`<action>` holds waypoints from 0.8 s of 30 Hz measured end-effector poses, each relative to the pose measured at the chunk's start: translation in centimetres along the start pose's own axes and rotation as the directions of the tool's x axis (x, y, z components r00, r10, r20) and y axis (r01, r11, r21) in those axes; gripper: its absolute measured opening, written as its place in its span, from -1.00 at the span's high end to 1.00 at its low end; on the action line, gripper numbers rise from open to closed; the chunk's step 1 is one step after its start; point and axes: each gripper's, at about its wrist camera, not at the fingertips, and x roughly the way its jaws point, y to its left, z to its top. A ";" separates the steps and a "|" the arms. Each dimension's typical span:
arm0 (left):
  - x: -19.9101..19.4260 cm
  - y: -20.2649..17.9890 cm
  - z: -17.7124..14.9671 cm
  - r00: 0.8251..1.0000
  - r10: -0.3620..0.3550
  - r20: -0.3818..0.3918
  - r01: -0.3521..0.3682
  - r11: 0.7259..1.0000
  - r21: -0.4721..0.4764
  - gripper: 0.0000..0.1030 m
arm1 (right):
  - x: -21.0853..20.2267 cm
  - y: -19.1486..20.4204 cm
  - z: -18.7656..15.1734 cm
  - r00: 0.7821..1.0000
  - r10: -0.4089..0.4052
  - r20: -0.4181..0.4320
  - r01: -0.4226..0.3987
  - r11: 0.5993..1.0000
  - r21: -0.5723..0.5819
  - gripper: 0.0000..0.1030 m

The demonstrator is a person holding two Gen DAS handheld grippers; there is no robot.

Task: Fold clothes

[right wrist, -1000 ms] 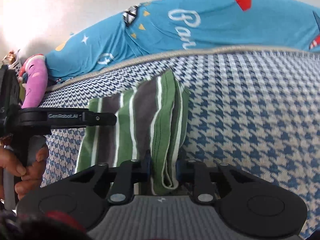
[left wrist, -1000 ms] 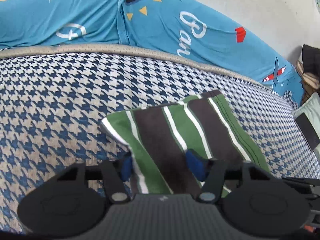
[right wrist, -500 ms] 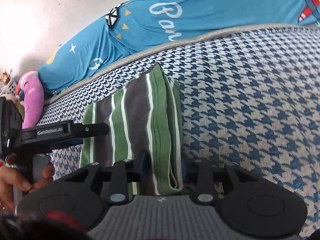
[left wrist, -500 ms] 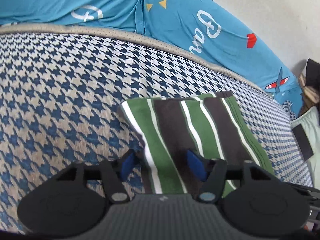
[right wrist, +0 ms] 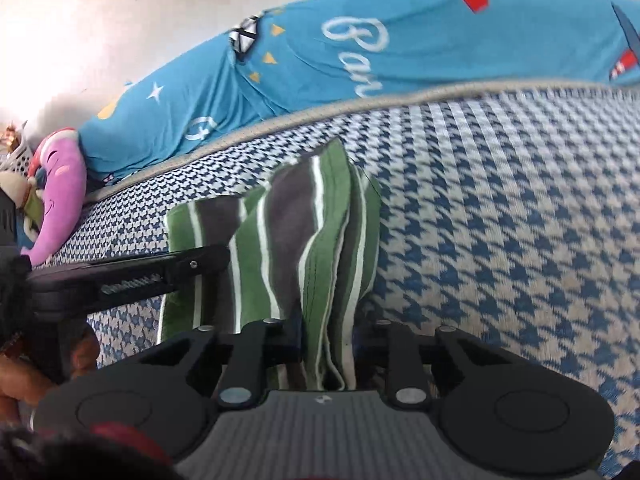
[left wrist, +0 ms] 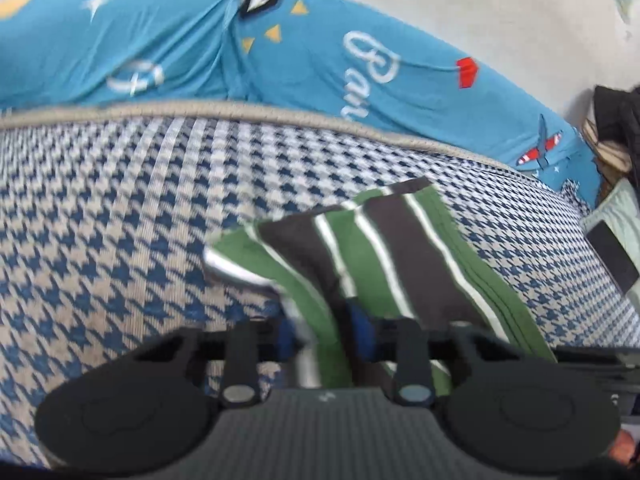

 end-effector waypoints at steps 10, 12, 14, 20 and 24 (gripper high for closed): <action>-3.3 -1.8 0.2 0.983 0.147 0.105 -0.157 0.983 0.094 0.70 | -1.2 2.7 0.3 0.993 0.072 0.093 -0.065 0.995 -0.074 0.59; -4.0 -1.6 0.4 0.979 0.164 0.120 -0.174 0.982 0.077 0.72 | -1.2 3.2 0.3 0.989 0.109 0.100 -0.102 0.992 -0.074 0.59; -4.9 -1.2 0.7 0.976 0.175 0.128 -0.183 0.982 0.052 0.72 | -1.0 3.9 0.3 0.985 0.139 0.100 -0.131 0.988 -0.077 0.59; -8.0 0.5 1.0 0.962 0.226 0.151 -0.232 0.972 0.024 0.72 | 0.5 5.9 -0.7 0.977 0.201 0.065 -0.195 0.977 -0.085 0.59; -9.2 1.8 0.7 0.955 0.264 0.136 -0.270 0.963 0.021 0.72 | 1.7 7.5 -1.6 0.987 0.158 0.030 -0.153 0.979 -0.134 0.59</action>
